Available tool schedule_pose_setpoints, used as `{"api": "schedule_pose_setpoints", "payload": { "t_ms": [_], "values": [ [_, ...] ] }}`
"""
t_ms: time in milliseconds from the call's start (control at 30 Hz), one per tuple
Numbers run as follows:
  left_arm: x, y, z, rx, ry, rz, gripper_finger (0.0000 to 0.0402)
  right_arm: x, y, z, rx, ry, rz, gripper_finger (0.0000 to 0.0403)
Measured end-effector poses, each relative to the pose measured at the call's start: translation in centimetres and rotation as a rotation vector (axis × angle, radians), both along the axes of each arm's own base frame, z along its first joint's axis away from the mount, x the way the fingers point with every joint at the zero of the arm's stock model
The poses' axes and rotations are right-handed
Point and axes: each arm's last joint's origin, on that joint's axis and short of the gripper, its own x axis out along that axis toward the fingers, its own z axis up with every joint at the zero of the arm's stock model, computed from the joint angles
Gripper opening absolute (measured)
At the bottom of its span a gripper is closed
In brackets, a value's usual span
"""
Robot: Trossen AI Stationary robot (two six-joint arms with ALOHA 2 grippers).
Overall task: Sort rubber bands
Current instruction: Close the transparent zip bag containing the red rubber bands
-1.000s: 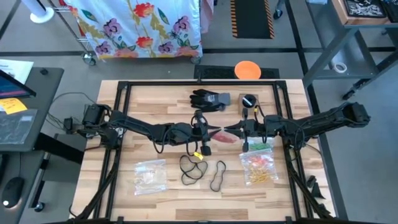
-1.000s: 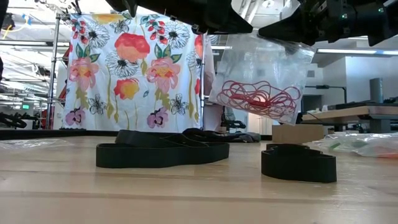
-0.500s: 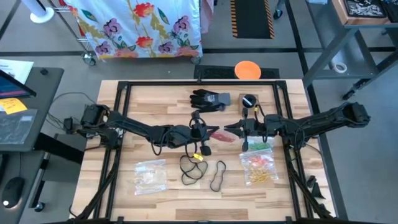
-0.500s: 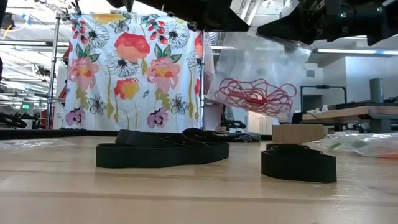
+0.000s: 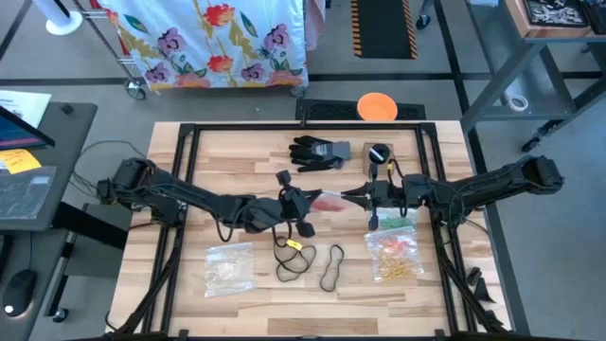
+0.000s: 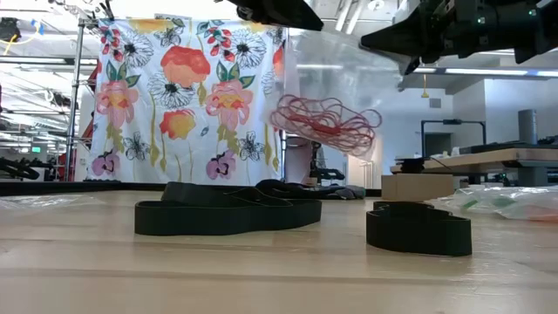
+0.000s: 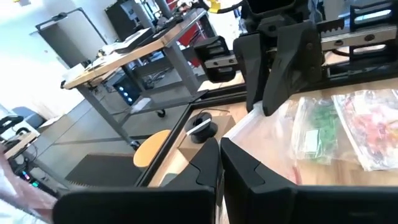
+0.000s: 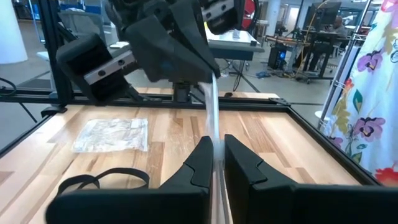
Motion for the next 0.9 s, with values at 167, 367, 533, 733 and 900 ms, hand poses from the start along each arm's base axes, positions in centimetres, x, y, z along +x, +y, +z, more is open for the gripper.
{"api": "schedule_pose_setpoints", "payload": {
  "t_ms": [167,367,533,733,900],
  "values": [
    [-0.6,-0.4,0.6,0.007,-0.003,0.043,0.0000,0.0,0.0,0.0,0.000,0.002,0.000,0.0022],
    [-1.1,-1.0,0.6,0.072,0.026,0.148,0.0000,0.0,0.0,-0.1,0.000,0.005,-0.001,0.0022],
    [-1.6,-1.3,1.0,0.084,0.022,0.189,0.0000,0.0,0.0,-0.1,0.000,0.006,-0.002,0.0022],
    [-2.3,-2.1,1.4,0.121,0.031,0.265,0.0000,0.0,0.0,-0.1,-0.001,0.008,-0.002,0.0022],
    [-2.4,-2.3,1.5,0.123,0.027,0.277,0.0000,0.0,0.0,-0.1,-0.001,0.009,-0.001,0.0023]
  ]
}}
